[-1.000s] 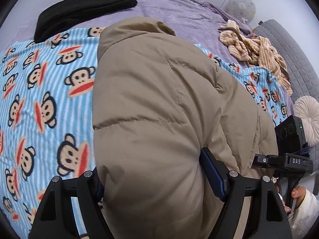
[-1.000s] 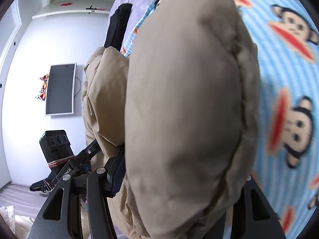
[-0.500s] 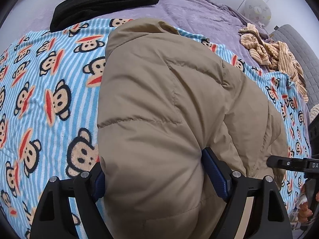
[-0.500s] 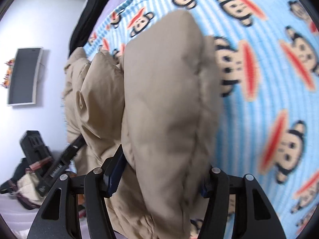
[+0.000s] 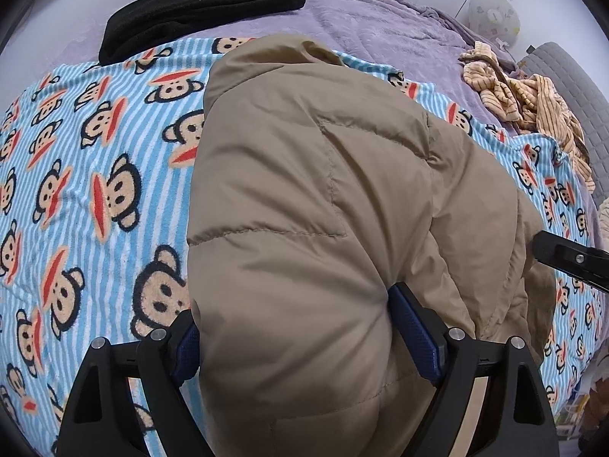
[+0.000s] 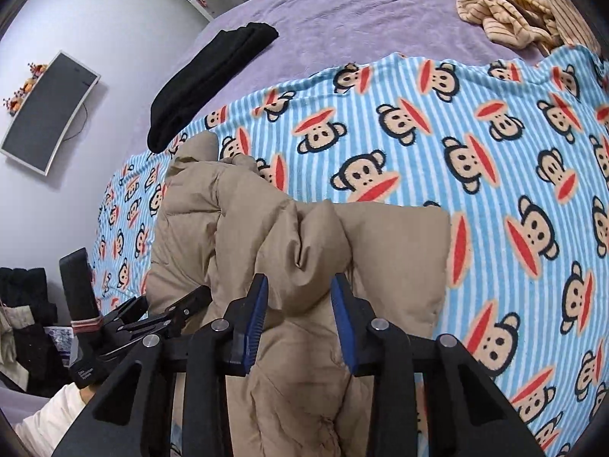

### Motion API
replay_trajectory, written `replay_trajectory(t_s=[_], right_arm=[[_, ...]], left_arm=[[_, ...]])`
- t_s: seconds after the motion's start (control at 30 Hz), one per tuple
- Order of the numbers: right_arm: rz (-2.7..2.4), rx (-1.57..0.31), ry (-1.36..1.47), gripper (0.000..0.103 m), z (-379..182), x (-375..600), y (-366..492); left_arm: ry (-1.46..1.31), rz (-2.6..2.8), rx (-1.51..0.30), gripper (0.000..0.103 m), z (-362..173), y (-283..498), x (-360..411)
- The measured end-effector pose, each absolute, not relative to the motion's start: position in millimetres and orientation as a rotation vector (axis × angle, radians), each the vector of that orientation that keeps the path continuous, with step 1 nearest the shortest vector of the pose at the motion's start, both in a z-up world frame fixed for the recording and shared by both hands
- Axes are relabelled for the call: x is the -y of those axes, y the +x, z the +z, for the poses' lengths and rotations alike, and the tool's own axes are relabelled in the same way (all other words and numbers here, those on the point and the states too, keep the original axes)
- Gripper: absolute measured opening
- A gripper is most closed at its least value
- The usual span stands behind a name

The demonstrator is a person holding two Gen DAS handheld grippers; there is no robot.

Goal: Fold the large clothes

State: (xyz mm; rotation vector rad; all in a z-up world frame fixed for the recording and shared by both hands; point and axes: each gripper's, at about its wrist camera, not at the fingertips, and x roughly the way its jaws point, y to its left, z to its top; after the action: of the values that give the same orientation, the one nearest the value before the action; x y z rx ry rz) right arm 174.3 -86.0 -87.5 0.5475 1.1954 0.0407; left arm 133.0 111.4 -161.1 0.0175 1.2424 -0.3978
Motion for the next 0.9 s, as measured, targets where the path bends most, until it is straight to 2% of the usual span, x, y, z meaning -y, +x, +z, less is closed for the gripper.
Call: replay_trajectory(t_s=[0.27, 0.37, 0.57, 0.9], right_arm=[[-0.052, -1.330, 0.633, 0.034, -152.1, 81.0, 190.5], [-0.062, -1.340, 0.646, 0.034, -161.7, 85.1, 187.9], [-0.063, -1.342, 0.600, 0.034, -170.9, 79.7, 180.3], [-0.048, -1.352, 0.575, 0.037, -134.5, 69.9, 152.9]], left_arm=[[0.022, -0.379, -1.172, 0.088, -122.7, 107.1, -138.0], [0.050, -0.407, -1.175, 0.088, -123.2, 88.0, -142.6], [0.117, -0.402, -1.194, 0.088, -154.8, 66.5, -138.4], [0.145, -0.361, -1.228, 0.089, -150.8, 70.5, -138.6]])
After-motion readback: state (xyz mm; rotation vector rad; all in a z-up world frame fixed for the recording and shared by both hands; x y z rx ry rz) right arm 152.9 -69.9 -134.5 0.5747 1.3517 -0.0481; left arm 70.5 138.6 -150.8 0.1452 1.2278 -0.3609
